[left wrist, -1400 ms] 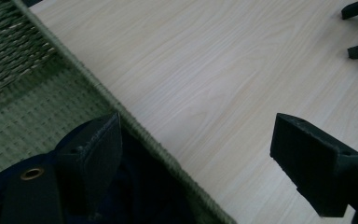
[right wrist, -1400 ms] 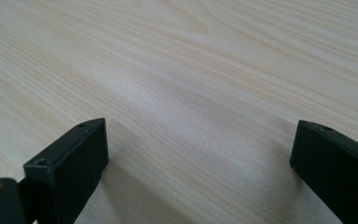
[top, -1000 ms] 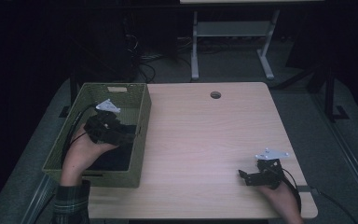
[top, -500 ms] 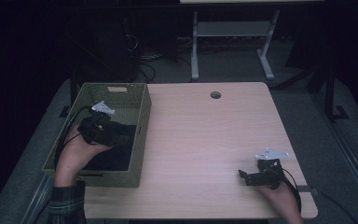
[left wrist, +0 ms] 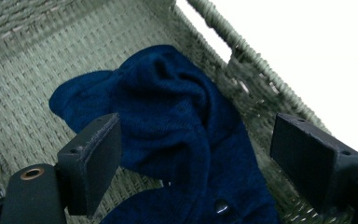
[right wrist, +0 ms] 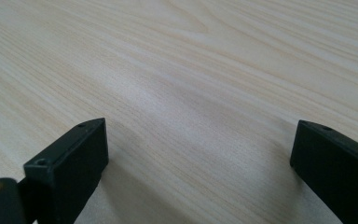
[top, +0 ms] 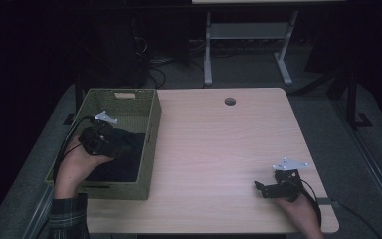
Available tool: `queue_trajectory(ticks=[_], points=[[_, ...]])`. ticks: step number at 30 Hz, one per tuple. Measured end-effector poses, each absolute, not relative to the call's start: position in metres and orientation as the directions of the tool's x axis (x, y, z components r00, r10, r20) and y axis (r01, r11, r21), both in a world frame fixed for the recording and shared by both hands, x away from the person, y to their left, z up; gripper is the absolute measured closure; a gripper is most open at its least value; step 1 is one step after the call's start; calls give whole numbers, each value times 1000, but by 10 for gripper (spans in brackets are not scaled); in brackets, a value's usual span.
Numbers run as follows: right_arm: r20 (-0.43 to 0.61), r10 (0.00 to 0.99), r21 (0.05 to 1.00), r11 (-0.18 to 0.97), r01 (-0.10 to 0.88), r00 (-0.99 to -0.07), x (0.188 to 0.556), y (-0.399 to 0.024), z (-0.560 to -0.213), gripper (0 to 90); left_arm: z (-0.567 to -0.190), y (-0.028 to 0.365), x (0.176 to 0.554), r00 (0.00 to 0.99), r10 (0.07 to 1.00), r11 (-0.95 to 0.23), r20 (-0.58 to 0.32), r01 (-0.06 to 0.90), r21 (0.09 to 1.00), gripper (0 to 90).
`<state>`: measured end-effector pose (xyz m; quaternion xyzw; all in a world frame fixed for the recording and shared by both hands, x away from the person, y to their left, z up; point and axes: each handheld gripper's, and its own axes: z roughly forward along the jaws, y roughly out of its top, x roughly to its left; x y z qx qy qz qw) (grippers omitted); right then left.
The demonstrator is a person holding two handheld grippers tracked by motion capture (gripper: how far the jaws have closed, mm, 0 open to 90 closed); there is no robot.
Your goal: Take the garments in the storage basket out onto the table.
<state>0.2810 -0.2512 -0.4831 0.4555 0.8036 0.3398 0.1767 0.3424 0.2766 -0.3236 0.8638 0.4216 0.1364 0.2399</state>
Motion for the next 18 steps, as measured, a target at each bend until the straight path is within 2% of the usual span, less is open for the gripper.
queue_trajectory(ticks=[18], points=[[25, 852, 707, 355, 612, -523, 281, -251, -483, 38, -350, 285, 352, 583, 812, -537, 25, 729, 425, 164]])
